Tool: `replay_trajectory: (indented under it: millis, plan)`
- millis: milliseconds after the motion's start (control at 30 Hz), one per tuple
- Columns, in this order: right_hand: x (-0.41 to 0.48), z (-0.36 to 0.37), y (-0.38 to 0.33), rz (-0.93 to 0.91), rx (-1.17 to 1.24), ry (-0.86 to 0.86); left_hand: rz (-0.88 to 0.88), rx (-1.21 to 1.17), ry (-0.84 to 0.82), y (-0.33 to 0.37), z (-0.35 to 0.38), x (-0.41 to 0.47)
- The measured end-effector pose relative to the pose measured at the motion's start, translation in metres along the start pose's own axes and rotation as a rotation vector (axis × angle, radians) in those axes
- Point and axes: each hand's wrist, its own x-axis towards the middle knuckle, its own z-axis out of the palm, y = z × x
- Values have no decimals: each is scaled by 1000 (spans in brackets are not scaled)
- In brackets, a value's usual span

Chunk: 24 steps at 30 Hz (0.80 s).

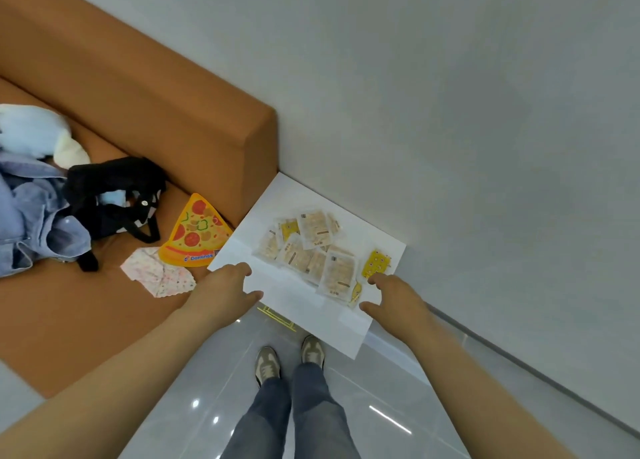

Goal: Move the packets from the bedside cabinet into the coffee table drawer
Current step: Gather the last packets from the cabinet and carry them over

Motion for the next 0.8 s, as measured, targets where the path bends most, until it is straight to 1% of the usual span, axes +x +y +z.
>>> replay_trajectory:
  millis: [333, 500, 600, 700, 800]
  plan:
    - [135, 51, 14, 19, -64, -101, -125, 11, -92, -24, 62, 121]
    - [182, 85, 24, 7, -81, -79, -169, 20, -105, -32, 93, 170]
    - [202, 100, 29, 16, -95, -53, -200, 30, -40, -32, 107, 194]
    - [218, 115, 36, 17, -100, -72, -230, 6, 31, -29, 117, 214]
    - [225, 127, 41, -4, -123, -56, -210, -22, 78, -26, 128, 229]
